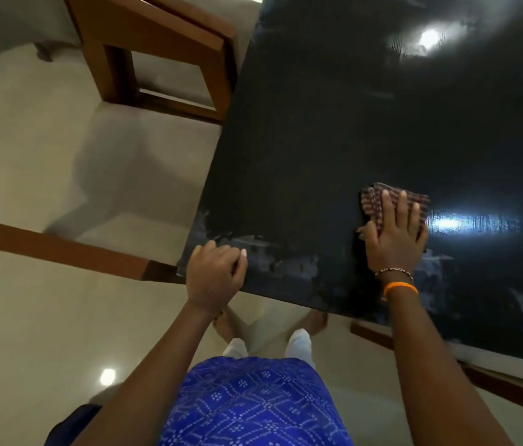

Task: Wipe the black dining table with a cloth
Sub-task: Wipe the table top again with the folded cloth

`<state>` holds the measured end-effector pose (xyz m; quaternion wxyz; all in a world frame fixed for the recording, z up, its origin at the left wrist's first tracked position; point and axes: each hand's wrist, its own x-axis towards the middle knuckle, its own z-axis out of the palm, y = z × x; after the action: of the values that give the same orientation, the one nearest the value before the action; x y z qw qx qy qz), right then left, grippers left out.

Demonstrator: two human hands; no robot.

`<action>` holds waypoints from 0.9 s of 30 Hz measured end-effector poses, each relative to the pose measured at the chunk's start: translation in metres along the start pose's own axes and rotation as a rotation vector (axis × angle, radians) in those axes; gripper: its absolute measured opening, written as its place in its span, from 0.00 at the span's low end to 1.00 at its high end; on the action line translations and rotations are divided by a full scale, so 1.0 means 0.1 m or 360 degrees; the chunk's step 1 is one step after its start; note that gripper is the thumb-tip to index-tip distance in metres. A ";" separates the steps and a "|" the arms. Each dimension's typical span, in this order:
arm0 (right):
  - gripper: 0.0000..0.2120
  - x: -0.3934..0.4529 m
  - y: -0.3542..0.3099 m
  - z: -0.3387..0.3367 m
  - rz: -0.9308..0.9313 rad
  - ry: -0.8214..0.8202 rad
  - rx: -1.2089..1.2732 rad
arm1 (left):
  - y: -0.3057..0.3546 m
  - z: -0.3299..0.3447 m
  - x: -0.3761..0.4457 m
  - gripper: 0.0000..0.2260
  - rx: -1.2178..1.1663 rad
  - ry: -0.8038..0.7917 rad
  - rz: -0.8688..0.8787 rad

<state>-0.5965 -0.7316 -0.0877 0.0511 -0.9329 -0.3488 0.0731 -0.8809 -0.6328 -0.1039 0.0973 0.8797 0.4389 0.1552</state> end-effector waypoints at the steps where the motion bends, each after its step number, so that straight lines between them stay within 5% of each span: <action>1: 0.33 0.00 -0.07 0.02 0.0110 0.0009 0.0033 | -0.01 0.00 0.01 0.15 -0.0019 0.0006 0.0002; 6: 0.33 -0.13 -0.86 0.17 0.0139 -0.0007 0.0062 | -0.06 -0.09 0.03 0.15 -0.0230 0.0073 -0.0063; 14: 0.31 -0.51 -2.33 0.46 -0.0878 -0.0187 -0.0024 | -0.43 -0.34 -0.31 0.13 -0.0622 0.0295 -0.0854; 18: 0.27 -0.13 -2.52 0.43 -0.1336 -0.0270 -0.0133 | -0.62 -0.40 -0.46 0.04 -0.1037 0.0233 -0.1126; 23: 0.27 -0.20 -2.46 0.43 -0.1383 -0.0274 -0.0168 | -0.66 -0.45 -0.52 0.08 -0.1359 -0.0065 -0.1276; 27: 0.29 -0.87 -2.23 0.45 -0.1516 -0.0309 -0.0061 | -0.52 -0.42 -0.55 0.12 -0.1962 -0.0162 -0.1809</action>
<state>-0.8129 -0.6191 -0.0906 0.0288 -0.6592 -0.7415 0.1219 -0.9660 -0.6448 -0.0907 0.6436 0.3199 0.6469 0.2547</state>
